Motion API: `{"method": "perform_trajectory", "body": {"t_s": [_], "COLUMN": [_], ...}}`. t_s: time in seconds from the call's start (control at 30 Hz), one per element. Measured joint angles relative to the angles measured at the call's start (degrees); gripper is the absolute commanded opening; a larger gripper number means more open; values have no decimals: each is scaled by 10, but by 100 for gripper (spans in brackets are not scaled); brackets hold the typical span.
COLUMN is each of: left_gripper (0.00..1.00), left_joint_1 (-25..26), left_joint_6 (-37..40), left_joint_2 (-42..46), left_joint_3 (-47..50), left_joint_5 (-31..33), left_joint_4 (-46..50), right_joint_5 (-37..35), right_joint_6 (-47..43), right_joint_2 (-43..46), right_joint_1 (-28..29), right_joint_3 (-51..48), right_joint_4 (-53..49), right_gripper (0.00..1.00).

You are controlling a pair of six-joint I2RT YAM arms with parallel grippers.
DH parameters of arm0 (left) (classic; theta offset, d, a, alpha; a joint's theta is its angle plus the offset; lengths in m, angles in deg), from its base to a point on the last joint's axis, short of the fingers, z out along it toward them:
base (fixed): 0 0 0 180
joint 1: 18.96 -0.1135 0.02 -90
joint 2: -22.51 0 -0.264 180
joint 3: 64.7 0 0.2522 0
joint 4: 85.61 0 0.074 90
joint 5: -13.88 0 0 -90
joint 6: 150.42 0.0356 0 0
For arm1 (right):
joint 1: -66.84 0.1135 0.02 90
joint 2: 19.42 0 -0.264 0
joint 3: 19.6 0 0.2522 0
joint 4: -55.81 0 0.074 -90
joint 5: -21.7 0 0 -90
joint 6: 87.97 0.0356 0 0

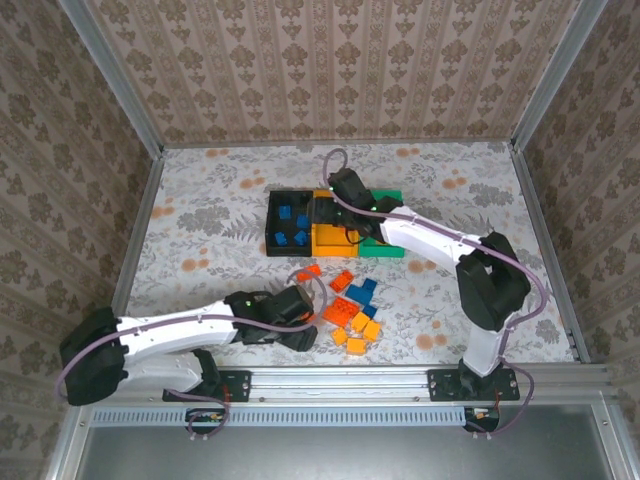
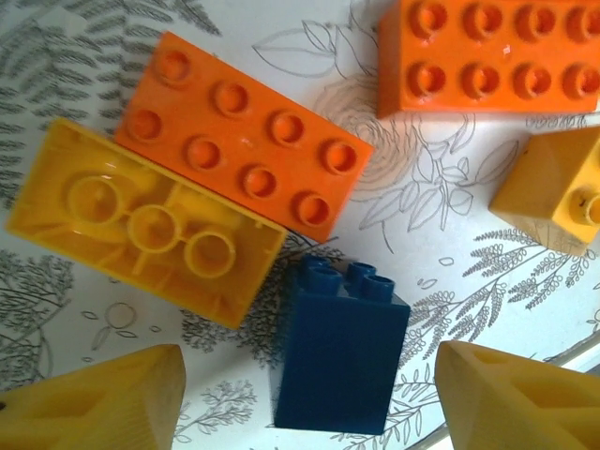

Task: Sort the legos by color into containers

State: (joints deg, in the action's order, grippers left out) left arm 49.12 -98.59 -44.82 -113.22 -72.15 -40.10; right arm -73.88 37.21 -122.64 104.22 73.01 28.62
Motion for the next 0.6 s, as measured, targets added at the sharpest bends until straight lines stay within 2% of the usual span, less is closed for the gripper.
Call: {"method": "perform_trajectory", "body": {"t_s": [0.13, 0.33, 0.5, 0.6], "left_gripper": [57, 44, 34, 33], "left_joint_1": [33, 47, 50, 51], "left_joint_6": [-5, -8, -6, -6], "left_joint_2": [-44, -104, -107, -92], "left_joint_3": [-11, -26, -44, -60], "left_joint_5": [11, 30, 44, 52], "left_joint_4": [4, 9, 19, 29], "right_joint_5": [0, 0, -2, -2], "right_joint_6": [7, 10, 10, 10], "right_joint_2": [29, 62, 92, 115], "right_joint_1": [-4, -7, -9, -10], "right_joint_3": [-36, -70, -96, -120], "right_joint_4": [14, 31, 37, 41], "right_gripper": [77, 77, 77, 77]}}
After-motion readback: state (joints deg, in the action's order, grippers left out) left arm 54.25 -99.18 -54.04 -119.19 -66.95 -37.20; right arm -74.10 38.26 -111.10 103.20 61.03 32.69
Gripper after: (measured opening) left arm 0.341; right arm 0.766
